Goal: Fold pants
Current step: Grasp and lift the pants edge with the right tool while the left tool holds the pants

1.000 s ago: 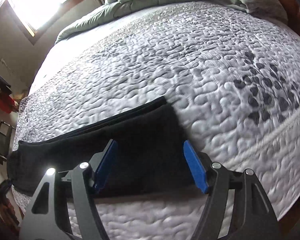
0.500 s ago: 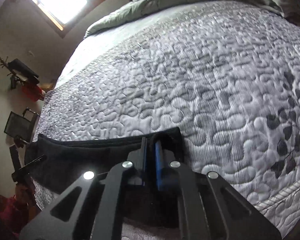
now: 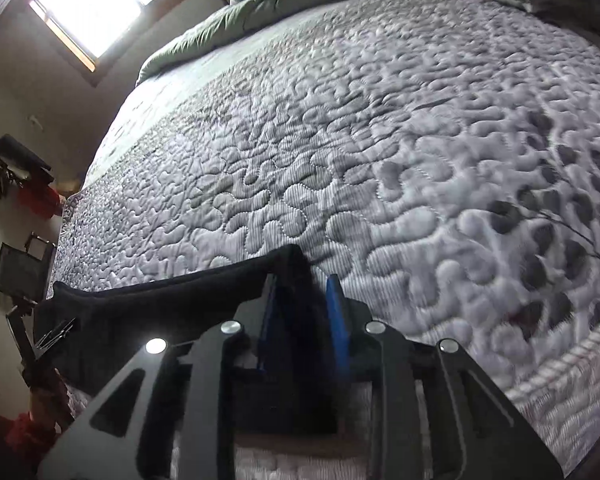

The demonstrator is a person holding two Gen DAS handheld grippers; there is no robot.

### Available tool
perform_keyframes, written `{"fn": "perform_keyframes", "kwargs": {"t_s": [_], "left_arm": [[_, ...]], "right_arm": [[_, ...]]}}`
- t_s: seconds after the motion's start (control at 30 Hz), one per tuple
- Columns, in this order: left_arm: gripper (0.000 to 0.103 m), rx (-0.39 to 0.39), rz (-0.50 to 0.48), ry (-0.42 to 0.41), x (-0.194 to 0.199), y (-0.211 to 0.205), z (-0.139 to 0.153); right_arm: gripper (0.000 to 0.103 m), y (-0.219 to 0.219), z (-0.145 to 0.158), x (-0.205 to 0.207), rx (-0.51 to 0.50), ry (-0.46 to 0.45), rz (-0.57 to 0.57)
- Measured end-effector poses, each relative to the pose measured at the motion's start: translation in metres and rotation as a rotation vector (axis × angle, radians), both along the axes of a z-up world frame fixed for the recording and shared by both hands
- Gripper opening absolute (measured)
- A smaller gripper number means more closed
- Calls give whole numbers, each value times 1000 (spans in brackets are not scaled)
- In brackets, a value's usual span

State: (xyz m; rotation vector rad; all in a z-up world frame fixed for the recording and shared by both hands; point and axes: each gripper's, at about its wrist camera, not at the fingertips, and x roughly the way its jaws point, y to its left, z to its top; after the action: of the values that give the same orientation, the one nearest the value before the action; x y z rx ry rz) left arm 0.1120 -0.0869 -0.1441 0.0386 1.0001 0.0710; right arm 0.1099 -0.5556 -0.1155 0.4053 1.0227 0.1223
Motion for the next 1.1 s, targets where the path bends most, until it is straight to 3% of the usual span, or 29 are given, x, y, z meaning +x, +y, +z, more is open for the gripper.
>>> {"fn": "perform_keyframes", "kwargs": {"t_s": [0.17,0.23,0.3,0.43,0.57,0.6,0.7,0.77,0.83,0.87,0.93,1.1], "left_arm": [[75,-36,-51,15,-10,-12,5],[75,-56,-74,30,-14,-20,5],[76,-82,-96,47,-19,-29,4],[80,-115,-112,65,-25,-42,3],[81,-115,-114,79,-28,-46,1],[81,-116,-111,82,-29,-44,0],[81,-114,-100,89,-32,-38,-2],[82,-111,-96,92,-33,-35,-3],[82,-112,-93,92,-34,-32,-3],[83,-113,-93,94,-34,-32,-3],[83,-112,-97,97,-33,-31,-3],[83,-106,-82,83,-35,-21,4]], "right_arm": [[29,2,14,-48,25,-13,-25],[41,5,4,-66,66,17,-47],[42,8,-7,-80,108,43,-58],[42,15,-30,-85,164,75,-71],[46,12,-46,-72,270,42,-105],[45,12,-48,-69,289,37,-114],[25,12,-53,-62,398,-15,-105],[23,18,-50,-57,488,-62,-71],[36,25,-49,-51,481,-57,-66],[36,29,-51,-46,462,-39,-71],[22,37,-51,-38,412,-20,-62],[15,34,-16,-47,426,-109,-92]]}}
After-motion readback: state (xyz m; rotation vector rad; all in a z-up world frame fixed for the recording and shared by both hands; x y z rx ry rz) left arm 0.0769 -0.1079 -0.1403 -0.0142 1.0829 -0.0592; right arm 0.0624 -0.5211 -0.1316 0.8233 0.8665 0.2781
